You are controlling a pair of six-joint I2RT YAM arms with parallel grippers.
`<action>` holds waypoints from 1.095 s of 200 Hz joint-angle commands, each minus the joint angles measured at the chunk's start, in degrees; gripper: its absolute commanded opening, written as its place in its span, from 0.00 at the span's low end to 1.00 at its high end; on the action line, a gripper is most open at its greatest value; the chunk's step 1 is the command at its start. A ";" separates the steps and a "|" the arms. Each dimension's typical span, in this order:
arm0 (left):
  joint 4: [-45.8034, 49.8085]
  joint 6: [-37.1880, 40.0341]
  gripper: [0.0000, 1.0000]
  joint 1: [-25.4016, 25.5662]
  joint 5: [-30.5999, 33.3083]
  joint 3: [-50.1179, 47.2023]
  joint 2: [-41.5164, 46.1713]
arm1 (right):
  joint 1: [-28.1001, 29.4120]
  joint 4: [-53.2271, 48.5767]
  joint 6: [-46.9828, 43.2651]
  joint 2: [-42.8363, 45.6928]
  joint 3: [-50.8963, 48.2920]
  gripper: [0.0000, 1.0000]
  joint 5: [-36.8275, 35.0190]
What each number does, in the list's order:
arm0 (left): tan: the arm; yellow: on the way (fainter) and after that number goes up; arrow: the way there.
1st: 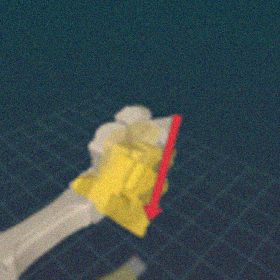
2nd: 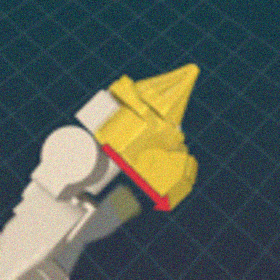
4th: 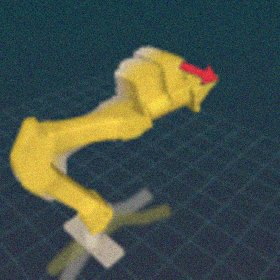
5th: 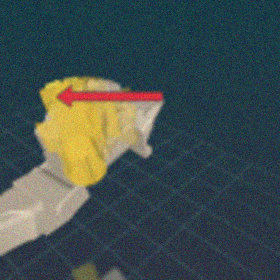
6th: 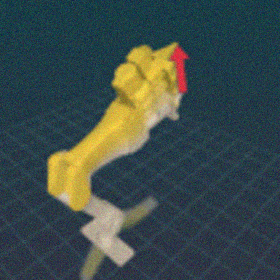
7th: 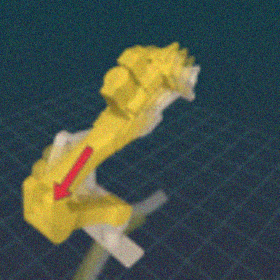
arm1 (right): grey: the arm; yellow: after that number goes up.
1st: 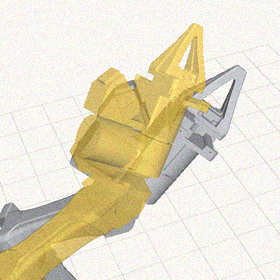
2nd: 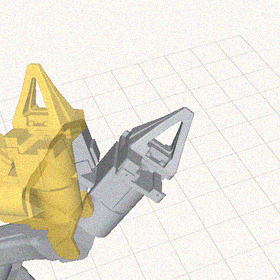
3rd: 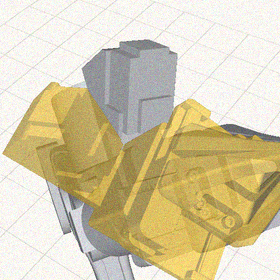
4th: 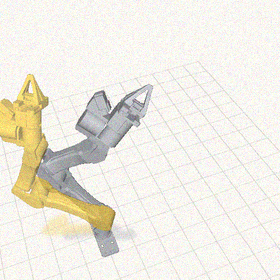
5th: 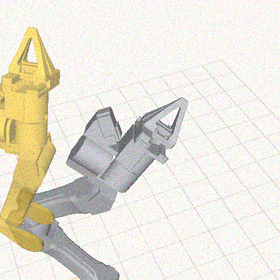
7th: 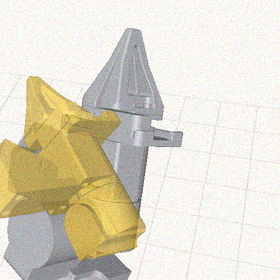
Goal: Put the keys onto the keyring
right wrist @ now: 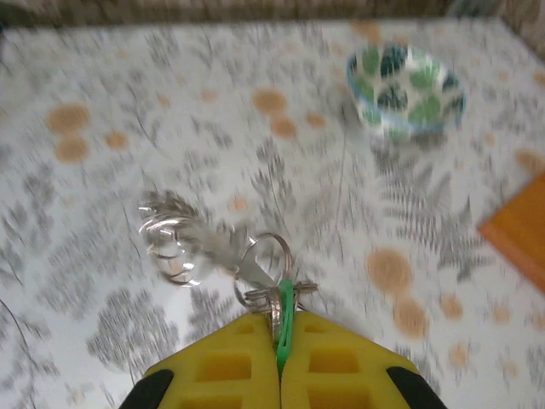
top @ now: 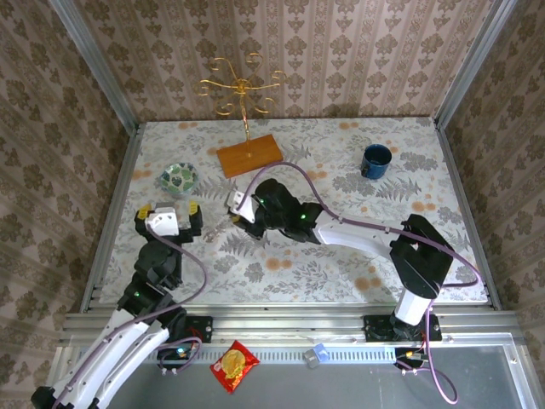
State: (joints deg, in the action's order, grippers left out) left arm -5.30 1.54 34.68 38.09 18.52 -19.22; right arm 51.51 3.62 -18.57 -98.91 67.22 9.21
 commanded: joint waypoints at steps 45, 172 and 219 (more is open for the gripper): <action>-1.91 -3.55 1.00 -3.53 -4.23 1.39 -8.24 | -5.36 -10.47 -14.66 7.63 -14.98 0.00 -11.96; -5.66 -2.24 1.00 -11.69 -12.10 -0.21 -21.59 | -9.34 -20.39 -20.30 9.95 -20.50 0.44 -21.11; -8.23 -0.75 1.00 -17.62 -20.10 0.08 -26.40 | -25.10 -7.48 0.67 26.65 -26.53 0.58 -3.33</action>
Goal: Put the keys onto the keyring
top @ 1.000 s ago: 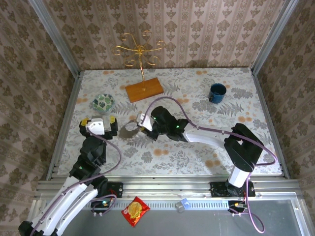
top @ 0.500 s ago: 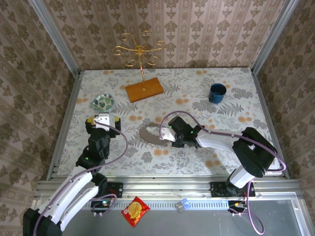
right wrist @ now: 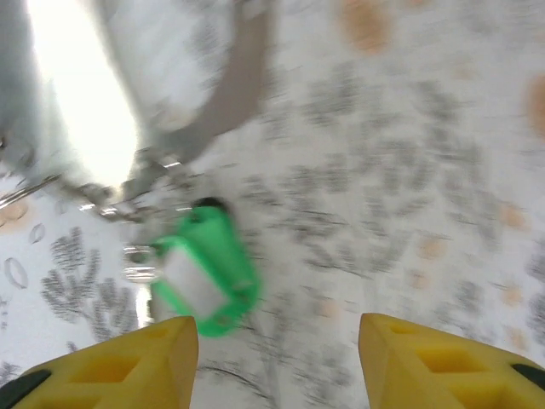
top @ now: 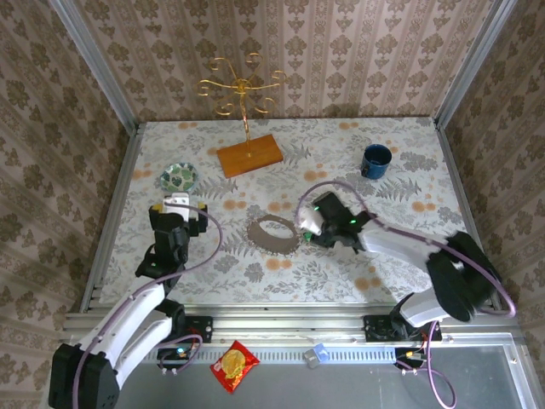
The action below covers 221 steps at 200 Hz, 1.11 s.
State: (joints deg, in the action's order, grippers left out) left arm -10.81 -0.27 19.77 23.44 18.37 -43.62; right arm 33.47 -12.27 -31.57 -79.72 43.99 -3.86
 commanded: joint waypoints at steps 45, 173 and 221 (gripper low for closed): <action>-11.21 0.91 1.00 -7.03 -4.05 -0.28 -9.00 | -18.05 26.45 25.54 13.72 -13.01 0.62 -2.23; -43.53 5.52 1.00 -15.02 -14.60 1.51 -41.23 | -31.92 62.36 31.67 -7.83 -21.42 0.65 2.76; -43.81 4.06 1.00 -16.02 -14.06 2.89 -45.54 | -33.65 60.79 33.25 -7.91 -20.47 0.71 4.79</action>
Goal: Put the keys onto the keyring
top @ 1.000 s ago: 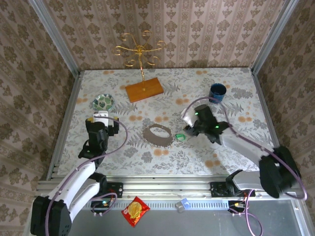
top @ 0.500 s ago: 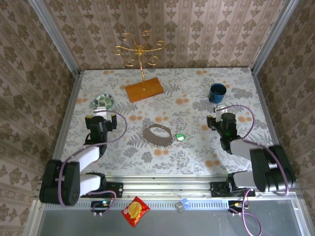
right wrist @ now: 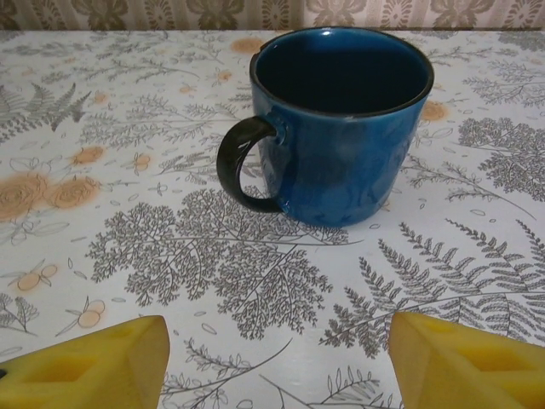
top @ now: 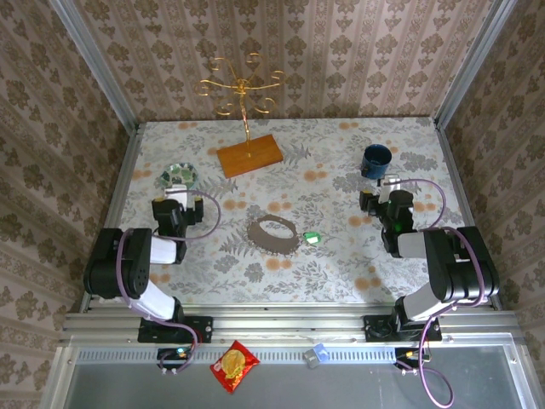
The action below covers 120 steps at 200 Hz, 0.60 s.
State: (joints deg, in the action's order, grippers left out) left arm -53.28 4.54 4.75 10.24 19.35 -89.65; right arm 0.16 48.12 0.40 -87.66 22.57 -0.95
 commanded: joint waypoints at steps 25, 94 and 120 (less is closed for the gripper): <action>-3.90 0.22 1.00 -0.26 1.03 1.19 -0.01 | -0.35 0.32 1.29 0.03 1.01 0.72 1.92; 0.13 -1.04 1.00 -2.37 -3.93 2.98 0.24 | -0.34 0.31 1.27 -0.03 0.99 0.73 1.93; 0.37 -1.11 1.00 -2.73 -4.62 3.12 0.24 | -0.34 0.29 1.29 0.01 0.95 0.74 1.92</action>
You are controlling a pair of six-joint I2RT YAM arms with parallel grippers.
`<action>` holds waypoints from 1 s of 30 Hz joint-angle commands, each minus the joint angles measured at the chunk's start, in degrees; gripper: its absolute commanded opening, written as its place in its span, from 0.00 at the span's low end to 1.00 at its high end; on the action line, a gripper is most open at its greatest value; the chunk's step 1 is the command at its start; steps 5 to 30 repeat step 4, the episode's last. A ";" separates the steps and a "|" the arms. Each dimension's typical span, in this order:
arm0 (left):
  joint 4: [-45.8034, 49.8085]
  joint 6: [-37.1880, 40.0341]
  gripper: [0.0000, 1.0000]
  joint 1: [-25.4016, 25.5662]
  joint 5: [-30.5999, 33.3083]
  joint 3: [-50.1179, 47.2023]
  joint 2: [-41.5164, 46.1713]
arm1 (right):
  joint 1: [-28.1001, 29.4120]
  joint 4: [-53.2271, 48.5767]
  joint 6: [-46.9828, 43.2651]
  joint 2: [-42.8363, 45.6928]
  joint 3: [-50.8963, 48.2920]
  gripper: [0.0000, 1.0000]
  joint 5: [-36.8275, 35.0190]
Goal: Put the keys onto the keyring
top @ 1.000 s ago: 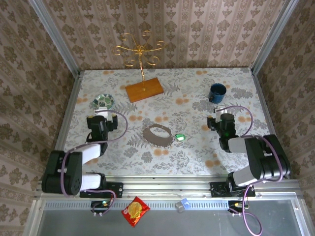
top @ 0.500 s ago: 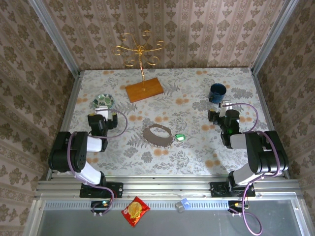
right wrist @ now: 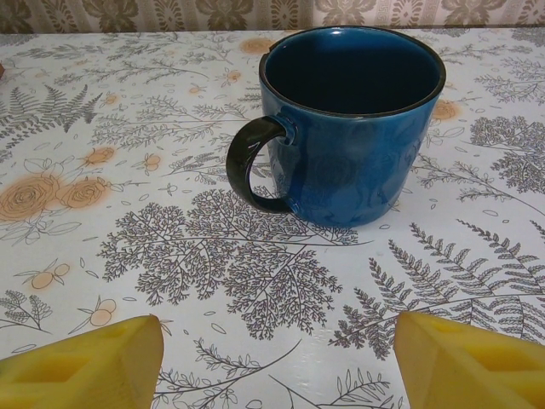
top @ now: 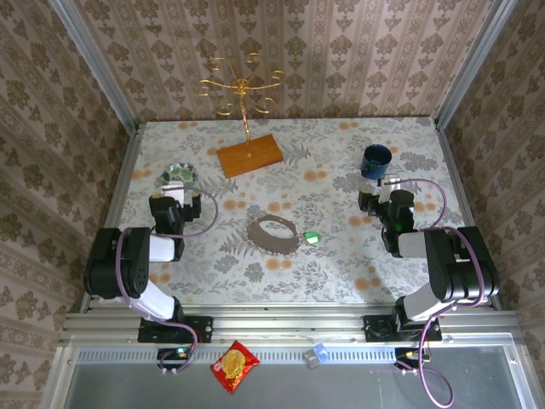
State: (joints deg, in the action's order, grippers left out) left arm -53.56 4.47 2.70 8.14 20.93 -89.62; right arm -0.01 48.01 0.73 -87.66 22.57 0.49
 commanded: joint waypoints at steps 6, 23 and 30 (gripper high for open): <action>0.13 -1.00 1.00 -0.68 -2.71 1.14 0.32 | -0.16 0.41 0.95 0.03 0.91 0.97 0.41; 0.13 -1.00 1.00 -0.68 -2.71 1.14 0.32 | -0.16 0.41 0.95 0.03 0.91 0.97 0.41; 0.13 -1.00 1.00 -0.68 -2.71 1.14 0.32 | -0.16 0.41 0.95 0.03 0.91 0.97 0.41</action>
